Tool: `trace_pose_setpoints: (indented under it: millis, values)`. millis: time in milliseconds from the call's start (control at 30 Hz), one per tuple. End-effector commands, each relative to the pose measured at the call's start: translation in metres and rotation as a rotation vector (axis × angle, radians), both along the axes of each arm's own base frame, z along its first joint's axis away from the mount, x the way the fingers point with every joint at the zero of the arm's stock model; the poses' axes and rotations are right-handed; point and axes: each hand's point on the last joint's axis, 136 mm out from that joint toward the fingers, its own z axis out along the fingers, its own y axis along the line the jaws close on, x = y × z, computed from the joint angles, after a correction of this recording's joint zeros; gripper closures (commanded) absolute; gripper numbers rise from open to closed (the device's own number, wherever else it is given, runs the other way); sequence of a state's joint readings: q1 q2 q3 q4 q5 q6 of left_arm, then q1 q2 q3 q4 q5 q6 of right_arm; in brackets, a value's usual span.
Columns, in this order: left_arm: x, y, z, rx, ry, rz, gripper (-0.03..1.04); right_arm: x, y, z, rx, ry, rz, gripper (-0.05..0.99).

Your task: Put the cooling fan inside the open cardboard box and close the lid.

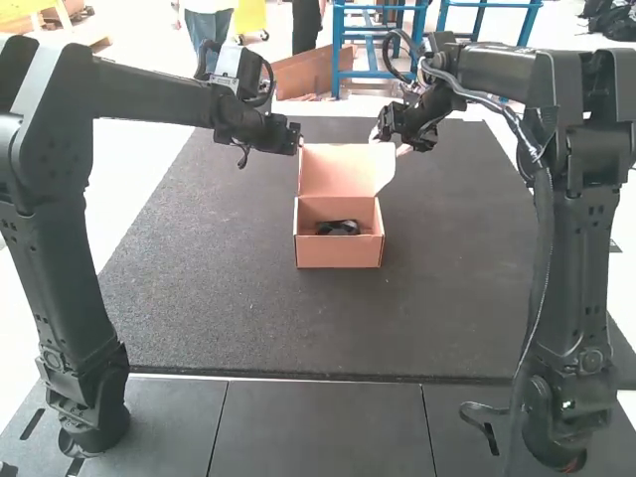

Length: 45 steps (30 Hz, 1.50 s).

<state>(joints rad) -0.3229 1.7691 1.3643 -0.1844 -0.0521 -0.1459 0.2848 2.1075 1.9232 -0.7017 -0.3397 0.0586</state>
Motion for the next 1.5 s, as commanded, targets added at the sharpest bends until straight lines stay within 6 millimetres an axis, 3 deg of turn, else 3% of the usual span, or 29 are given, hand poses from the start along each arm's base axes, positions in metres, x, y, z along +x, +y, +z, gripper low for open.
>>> trace_pose_setpoints:
  millis: [0,200,633,833,1467]
  values:
    - [0.005,-0.008,0.004,-0.02,-0.01,-0.013,0.04,0.007,-0.005,0.019,0.032,-0.037,0.001,0.36]
    - [0.005,-0.006,0.002,-0.017,-0.001,-0.012,0.04,0.007,-0.003,0.02,0.038,-0.04,0.008,0.59]
    - [0.004,-0.007,0.001,-0.017,0.005,-0.012,0.04,0.002,-0.005,0.015,0.028,-0.01,0.008,0.78]
    - [0.003,-0.006,0.0,-0.013,0.009,-0.01,0.04,-0.003,-0.003,0.013,0.021,0.006,0.018,0.93]
    - [-0.011,-0.009,-0.008,0.006,0.067,-0.025,0.04,-0.032,0.017,0.013,-0.008,0.044,0.068,0.95]
